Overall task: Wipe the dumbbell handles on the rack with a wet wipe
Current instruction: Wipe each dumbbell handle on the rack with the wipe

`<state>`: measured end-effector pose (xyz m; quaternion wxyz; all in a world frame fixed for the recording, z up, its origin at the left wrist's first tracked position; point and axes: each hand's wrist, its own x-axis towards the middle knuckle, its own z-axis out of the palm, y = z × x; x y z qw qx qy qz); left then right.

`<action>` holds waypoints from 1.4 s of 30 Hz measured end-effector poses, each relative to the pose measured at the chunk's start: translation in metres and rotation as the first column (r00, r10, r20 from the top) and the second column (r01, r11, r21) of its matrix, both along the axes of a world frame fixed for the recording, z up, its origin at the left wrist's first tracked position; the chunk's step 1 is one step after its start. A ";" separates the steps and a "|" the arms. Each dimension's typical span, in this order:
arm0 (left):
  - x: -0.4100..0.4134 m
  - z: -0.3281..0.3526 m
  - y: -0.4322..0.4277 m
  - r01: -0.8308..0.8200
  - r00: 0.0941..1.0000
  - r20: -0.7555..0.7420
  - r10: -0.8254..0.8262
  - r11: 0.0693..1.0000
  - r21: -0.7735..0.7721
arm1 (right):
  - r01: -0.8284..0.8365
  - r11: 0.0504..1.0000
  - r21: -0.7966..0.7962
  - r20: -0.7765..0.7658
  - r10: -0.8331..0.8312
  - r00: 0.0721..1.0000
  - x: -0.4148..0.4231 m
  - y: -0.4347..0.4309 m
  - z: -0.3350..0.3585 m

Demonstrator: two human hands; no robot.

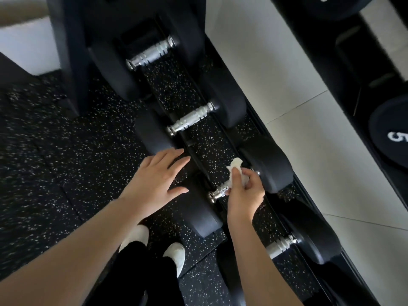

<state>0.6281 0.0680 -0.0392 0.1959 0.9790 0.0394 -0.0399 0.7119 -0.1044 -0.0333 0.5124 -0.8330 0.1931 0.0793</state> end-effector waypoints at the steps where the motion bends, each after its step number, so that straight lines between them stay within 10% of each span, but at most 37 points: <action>1: 0.004 0.002 0.009 -0.011 1.000 -0.010 0.011 1.000 0.013 | -0.029 1.000 -0.002 0.006 0.029 1.000 0.003 0.009 0.002; 28: 0.058 -0.056 0.134 0.120 0.986 -0.114 -0.123 0.992 -0.036 | 0.383 0.923 -0.038 0.075 -0.380 0.922 0.098 0.166 -0.054; 35: 0.053 -0.059 0.129 0.093 0.992 -0.090 -0.092 0.996 -0.001 | 0.291 0.954 -0.071 0.014 -0.291 0.957 0.091 0.165 -0.067; 42: 0.050 -0.063 0.121 0.040 0.994 -0.103 -0.043 0.999 -0.032 | -0.165 0.982 -0.093 -0.111 0.154 0.982 0.047 0.149 -0.074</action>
